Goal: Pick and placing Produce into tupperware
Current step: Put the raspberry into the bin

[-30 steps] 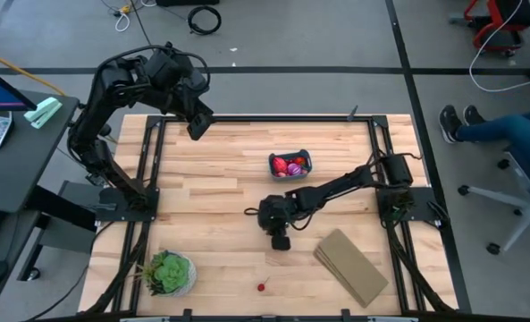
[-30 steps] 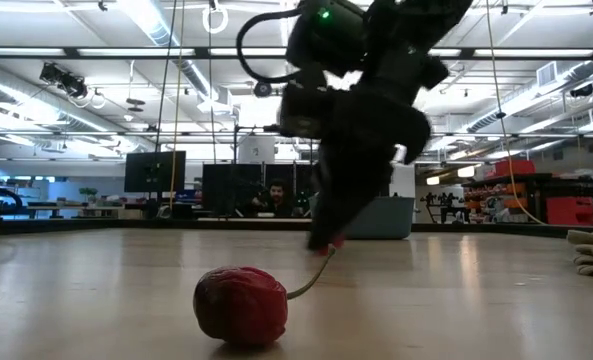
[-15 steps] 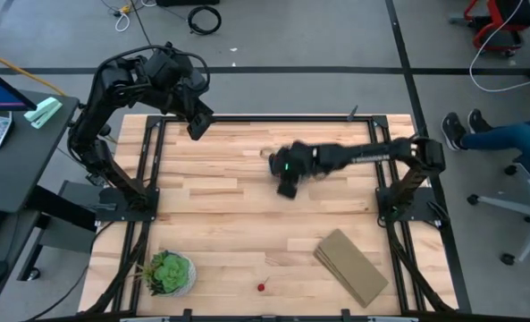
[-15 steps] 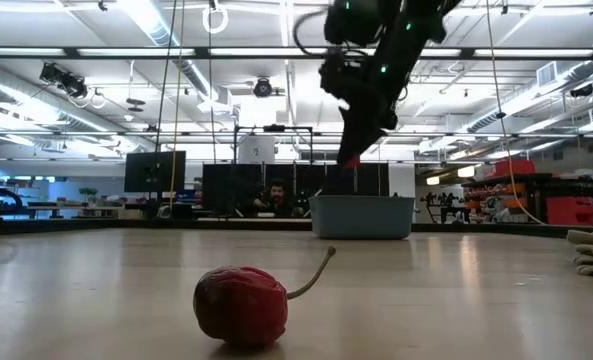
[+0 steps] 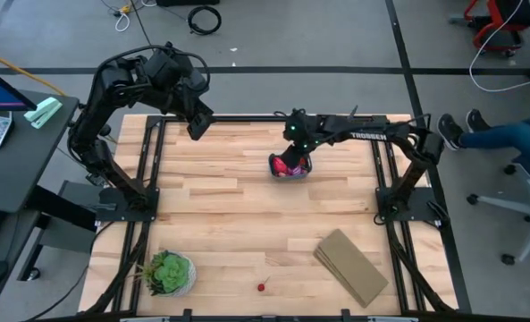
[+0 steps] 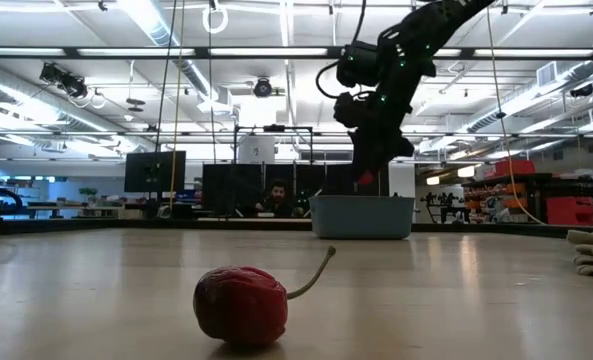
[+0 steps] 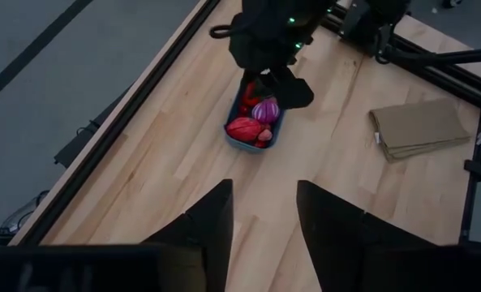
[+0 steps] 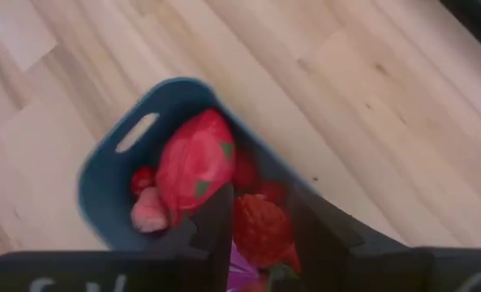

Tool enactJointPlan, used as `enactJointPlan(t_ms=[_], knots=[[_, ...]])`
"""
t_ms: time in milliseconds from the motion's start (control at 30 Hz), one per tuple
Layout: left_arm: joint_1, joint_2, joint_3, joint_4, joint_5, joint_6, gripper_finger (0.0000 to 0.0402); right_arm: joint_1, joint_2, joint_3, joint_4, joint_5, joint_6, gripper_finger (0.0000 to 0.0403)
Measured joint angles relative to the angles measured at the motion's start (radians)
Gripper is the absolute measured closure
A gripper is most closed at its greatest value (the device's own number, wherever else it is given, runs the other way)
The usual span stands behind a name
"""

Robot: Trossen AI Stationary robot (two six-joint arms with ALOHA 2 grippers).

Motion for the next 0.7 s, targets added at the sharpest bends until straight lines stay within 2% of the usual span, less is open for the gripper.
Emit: enactJointPlan(t_ms=[267,700], knots=[[0.0,0.0,0.0,0.0,0.0,0.002,0.0268,0.051,0.048,0.0,0.001,0.075,-0.016,0.0274],[0.0,0.0,0.0,-0.001,0.0,0.002,0.0268,0.048,0.109,0.0,0.014,0.076,-0.052,0.025]])
